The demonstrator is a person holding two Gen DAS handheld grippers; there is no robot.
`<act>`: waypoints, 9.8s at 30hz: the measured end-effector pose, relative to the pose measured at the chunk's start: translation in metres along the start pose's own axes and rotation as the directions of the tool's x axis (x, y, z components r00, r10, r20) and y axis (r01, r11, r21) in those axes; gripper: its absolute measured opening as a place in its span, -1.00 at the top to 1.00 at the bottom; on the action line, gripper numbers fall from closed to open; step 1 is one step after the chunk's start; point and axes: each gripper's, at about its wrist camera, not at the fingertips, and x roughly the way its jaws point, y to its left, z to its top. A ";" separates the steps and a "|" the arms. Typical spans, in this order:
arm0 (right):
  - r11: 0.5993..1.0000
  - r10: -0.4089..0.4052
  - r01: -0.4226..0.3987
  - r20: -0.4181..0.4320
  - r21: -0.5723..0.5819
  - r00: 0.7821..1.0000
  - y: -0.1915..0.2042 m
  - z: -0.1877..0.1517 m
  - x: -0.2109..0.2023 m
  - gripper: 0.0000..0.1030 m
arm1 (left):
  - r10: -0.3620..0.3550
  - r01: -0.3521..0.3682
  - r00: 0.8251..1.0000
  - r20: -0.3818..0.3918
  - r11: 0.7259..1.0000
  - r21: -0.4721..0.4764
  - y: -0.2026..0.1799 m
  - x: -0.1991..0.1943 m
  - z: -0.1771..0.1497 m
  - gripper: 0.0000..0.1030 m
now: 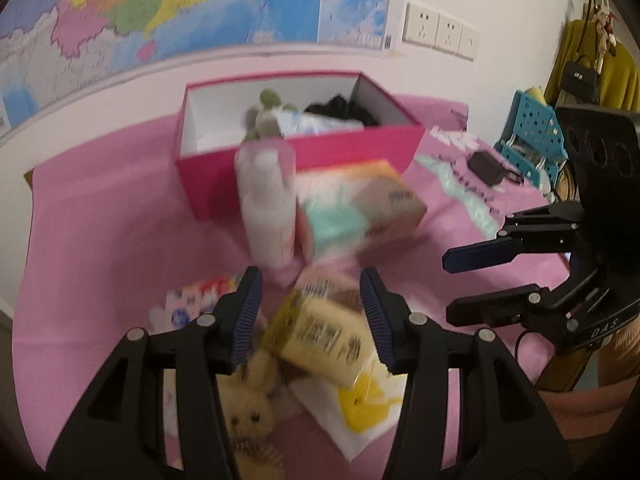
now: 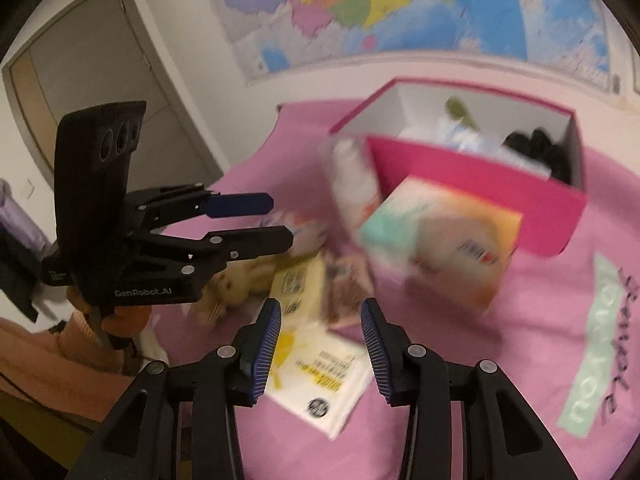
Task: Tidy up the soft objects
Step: 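Open the right gripper and move it back toward the remaining items, then grasp the yellow tissue pack with the right gripper, then carry the yellow tissue pack over the pink box and release it inside, then move the right gripper to the floral tissue pack and grasp it, then carry the floral tissue pack into the pink box and release it, then move the right gripper to the beige teddy bunny and grasp it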
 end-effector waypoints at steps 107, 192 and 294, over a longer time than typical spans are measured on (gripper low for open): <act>0.934 -0.259 0.210 0.144 0.288 0.955 -0.168 0.114 -0.003 0.37 | -0.052 0.047 0.993 -0.106 0.997 -0.054 -0.025 0.139 0.168 0.16; 0.998 -0.019 0.000 0.282 0.067 0.959 0.012 0.105 -0.012 0.39 | -0.055 0.043 0.985 0.163 0.996 0.075 0.025 -0.053 0.079 0.18; 0.979 0.192 -0.188 -0.054 0.080 0.980 0.027 0.049 0.117 0.22 | -0.112 0.075 0.984 -0.140 0.966 -0.248 0.088 -0.027 -0.123 0.36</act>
